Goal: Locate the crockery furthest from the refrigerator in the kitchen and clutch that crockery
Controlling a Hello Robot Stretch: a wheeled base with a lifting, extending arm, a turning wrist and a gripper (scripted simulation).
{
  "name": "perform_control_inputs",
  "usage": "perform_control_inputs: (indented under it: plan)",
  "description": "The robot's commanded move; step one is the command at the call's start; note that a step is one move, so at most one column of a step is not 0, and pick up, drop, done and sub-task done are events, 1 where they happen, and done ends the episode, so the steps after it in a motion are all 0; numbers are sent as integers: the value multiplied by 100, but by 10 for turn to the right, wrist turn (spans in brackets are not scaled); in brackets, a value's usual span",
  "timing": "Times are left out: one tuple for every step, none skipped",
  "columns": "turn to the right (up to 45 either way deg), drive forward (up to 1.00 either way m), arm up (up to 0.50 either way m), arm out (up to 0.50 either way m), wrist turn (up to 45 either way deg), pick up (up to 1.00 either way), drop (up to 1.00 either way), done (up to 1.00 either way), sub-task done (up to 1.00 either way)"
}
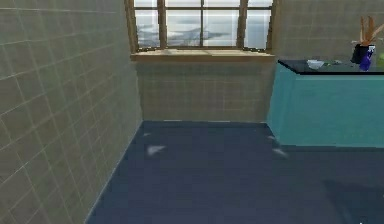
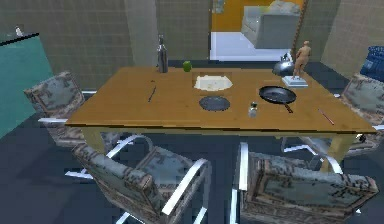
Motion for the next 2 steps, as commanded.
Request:
perform_control_inputs:
  plan:
    - [60, 0, 0, 0, 0, 0, 0, 0, 0]
    - [0, 50, 0, 0, 0, 0, 0, 0, 0]
